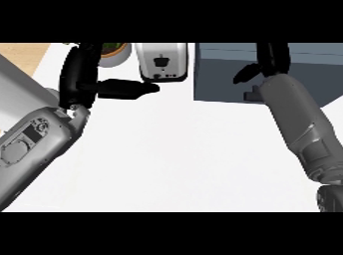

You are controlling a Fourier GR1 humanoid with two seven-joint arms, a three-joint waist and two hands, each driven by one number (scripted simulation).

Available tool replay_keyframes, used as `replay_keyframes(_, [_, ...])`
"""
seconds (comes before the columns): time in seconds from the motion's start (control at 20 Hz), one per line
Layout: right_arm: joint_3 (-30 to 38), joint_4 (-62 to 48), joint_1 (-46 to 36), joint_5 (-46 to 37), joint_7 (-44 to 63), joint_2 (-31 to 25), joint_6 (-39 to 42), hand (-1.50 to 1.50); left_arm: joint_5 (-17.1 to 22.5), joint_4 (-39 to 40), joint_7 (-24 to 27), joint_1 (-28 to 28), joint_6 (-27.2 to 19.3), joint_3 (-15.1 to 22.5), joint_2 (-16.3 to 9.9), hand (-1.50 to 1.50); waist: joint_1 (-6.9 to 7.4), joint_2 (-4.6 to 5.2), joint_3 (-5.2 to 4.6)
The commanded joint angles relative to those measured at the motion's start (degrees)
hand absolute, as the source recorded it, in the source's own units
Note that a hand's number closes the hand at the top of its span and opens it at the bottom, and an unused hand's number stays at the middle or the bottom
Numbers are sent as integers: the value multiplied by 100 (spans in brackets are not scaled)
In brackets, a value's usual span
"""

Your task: Pick up the can, place it into the drawer and close the drawer

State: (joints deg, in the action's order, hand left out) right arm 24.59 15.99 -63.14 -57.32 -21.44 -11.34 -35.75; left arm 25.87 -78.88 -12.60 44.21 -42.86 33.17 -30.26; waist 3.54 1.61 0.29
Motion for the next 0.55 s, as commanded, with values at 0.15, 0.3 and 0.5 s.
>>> replay_keyframes(0.15, [1036,256,-463,1314,-419,587,334,-150,-28,-347,-34,-328,-8,-49,-147,-150,127,-87,-6])
replay_keyframes(0.3, [1359,323,-482,1765,-692,652,737,-150,-49,-444,-7,-479,-76,-114,-126,-150,-24,-111,-14])
replay_keyframes(0.5, [1420,147,-680,1848,-648,457,948,-150,-36,-561,-105,-529,109,-333,-330,-150,-36,-76,-20])
